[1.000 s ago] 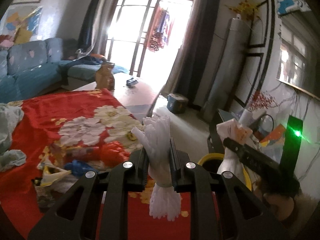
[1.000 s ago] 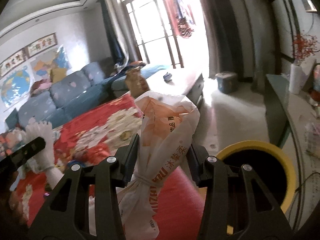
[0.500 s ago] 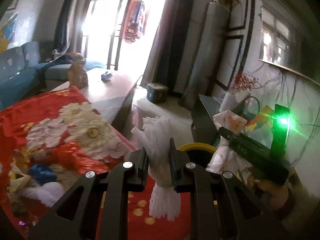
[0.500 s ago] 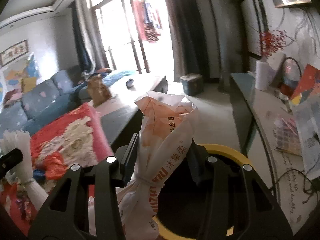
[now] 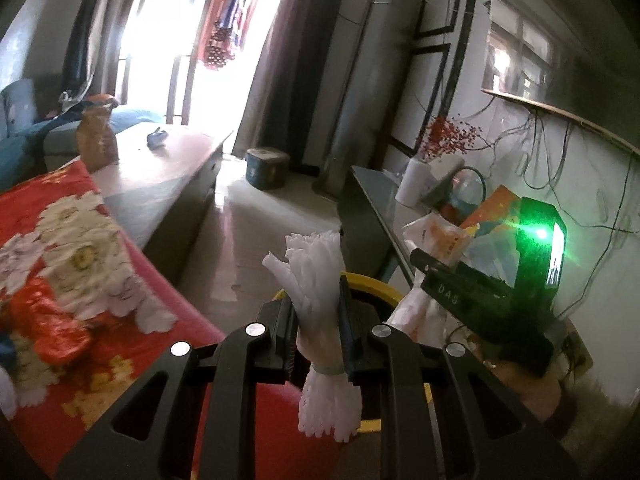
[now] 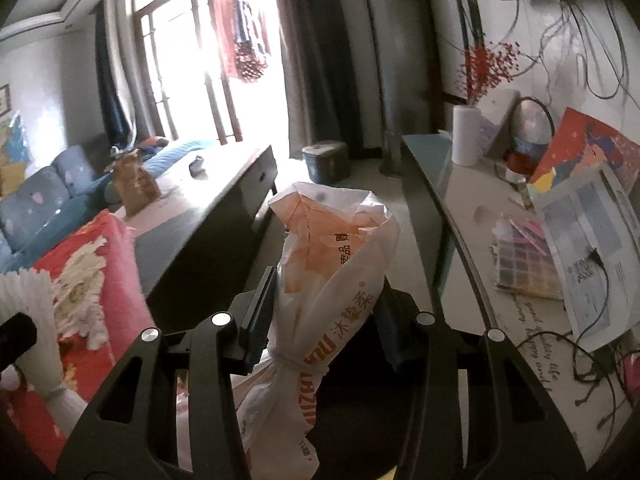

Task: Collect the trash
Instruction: 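Carry both white bags over the yellow-rimmed bin with both grippers, then open both grippers to drop the white bags into the bin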

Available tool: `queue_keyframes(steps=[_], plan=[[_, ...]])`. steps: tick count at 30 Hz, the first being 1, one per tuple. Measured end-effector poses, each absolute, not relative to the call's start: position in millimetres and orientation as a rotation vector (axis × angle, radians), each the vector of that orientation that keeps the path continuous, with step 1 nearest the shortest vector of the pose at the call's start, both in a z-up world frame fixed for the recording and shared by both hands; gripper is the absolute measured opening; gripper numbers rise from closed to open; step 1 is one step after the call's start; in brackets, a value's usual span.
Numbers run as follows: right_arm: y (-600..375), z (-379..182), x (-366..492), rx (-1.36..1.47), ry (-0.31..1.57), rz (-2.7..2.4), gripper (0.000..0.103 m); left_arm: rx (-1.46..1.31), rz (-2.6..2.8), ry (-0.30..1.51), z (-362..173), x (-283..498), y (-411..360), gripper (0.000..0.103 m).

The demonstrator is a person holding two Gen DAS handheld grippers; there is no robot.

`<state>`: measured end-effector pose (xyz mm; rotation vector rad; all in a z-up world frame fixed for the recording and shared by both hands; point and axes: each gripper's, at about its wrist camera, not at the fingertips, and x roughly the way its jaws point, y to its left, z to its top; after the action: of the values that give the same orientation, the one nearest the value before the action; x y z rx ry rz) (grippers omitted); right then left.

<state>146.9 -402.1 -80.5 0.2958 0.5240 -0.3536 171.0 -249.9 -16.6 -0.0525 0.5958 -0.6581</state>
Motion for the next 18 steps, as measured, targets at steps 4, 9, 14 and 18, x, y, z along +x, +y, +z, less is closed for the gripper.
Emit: queue_keyframes(steps=[4, 9, 14, 18], plan=[[-415.8, -91.5, 147.3, 0.325, 0.545, -0.348, 0.039, -0.05, -0.673, 0.617, -28.8, 184.2, -270.5, 0.017], [-429.3, -103.5, 149.3, 0.373, 0.577, -0.312, 0.051, -0.075, -0.708, 0.684, -49.2, 206.7, -288.9, 0.025], [-437.4, -109.9, 147.4, 0.413, 0.585, -0.32, 0.066, -0.116, -0.711, 0.744, -64.4, 223.8, -290.5, 0.066], [-439.2, -108.2, 145.2, 0.427, 0.573, -0.327, 0.07, -0.11, -0.689, 0.735, -65.5, 222.4, -282.9, 0.082]])
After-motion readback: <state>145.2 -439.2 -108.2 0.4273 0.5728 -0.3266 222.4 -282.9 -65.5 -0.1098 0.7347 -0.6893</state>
